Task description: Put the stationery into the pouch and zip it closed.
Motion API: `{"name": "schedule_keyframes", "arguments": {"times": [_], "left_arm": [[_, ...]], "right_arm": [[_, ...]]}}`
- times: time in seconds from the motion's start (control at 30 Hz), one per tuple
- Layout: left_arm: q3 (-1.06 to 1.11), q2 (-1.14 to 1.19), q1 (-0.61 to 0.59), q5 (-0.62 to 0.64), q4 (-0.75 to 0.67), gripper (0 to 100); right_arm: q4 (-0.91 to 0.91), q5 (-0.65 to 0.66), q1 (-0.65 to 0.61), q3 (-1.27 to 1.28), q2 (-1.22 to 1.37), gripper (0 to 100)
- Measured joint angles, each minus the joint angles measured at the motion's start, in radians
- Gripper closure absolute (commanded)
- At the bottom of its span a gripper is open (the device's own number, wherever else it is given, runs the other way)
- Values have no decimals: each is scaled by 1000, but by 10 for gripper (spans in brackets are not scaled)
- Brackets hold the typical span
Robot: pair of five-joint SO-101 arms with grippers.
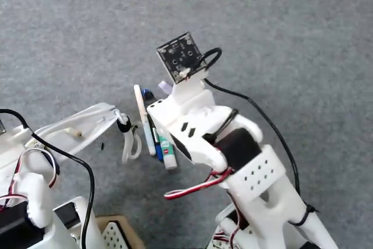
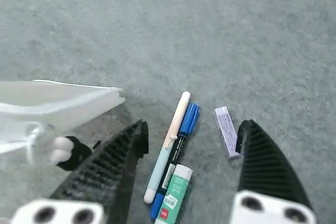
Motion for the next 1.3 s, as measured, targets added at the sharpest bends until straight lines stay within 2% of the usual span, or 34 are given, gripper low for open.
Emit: {"name": "schedule_keyframes", "arguments": {"times": [0.17, 0.4, 0.63, 1.0, 1.2, 1.3], "left_arm": [[0, 0, 0, 0, 0, 973], [0, 0, 0, 0, 0, 973], [0, 0, 0, 0, 0, 973], [0, 0, 0, 0, 0, 973], [0, 0, 0, 0, 0, 973], [0, 0, 0, 0, 0, 973]], "right_arm": [[-124, 0, 0, 83, 5, 737], [-181, 0, -2, 61, 190, 904], [-184, 0, -2, -103, 450, 850], [-184, 0, -2, -371, 930, 850], [-130, -107, 15, -523, 1105, 848], [-72, -120, 21, -615, 1177, 848]]}}
